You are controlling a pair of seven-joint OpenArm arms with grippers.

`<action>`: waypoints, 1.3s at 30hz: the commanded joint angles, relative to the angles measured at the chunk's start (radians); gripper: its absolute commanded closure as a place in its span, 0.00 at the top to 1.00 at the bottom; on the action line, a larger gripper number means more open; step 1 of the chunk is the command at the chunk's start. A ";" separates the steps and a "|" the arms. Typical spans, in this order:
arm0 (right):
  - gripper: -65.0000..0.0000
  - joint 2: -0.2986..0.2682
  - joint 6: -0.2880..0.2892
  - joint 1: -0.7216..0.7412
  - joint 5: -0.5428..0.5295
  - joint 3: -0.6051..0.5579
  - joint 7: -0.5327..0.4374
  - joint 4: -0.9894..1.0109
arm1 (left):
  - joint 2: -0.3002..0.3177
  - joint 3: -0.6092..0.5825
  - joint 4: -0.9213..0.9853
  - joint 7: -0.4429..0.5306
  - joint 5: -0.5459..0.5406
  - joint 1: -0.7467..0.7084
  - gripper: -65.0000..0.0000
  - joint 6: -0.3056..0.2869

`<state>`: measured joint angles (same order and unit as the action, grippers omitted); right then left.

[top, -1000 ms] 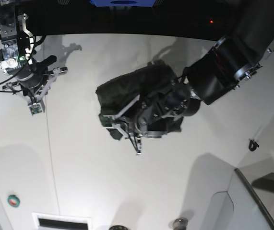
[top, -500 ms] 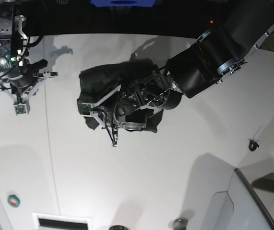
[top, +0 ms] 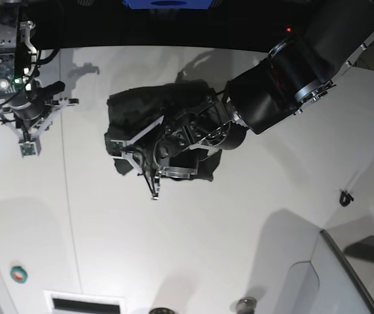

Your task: Layout the t-shirt on the table in an organized manner, then fold the t-shirt properly

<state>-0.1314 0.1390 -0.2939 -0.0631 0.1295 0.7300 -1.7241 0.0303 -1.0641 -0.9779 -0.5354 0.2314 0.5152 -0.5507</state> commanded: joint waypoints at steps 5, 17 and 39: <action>0.03 -0.007 0.003 0.009 0.001 0.003 -0.017 -0.014 | -0.002 0.002 -0.097 -0.007 0.006 0.030 0.79 -0.010; 0.03 -0.007 0.003 0.002 0.001 0.008 -0.017 -0.015 | 0.130 0.172 -0.465 -0.220 0.006 0.035 0.91 -0.010; 0.00 -0.007 0.004 -0.543 0.001 0.243 -0.267 -0.112 | 0.156 1.533 -0.922 -0.056 0.092 -1.188 0.00 -0.004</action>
<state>-0.1295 0.1505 -0.8326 -0.0639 0.3668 0.4797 -1.8202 0.1772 0.4686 -1.8824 -0.5945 0.3267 -0.6792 -0.5564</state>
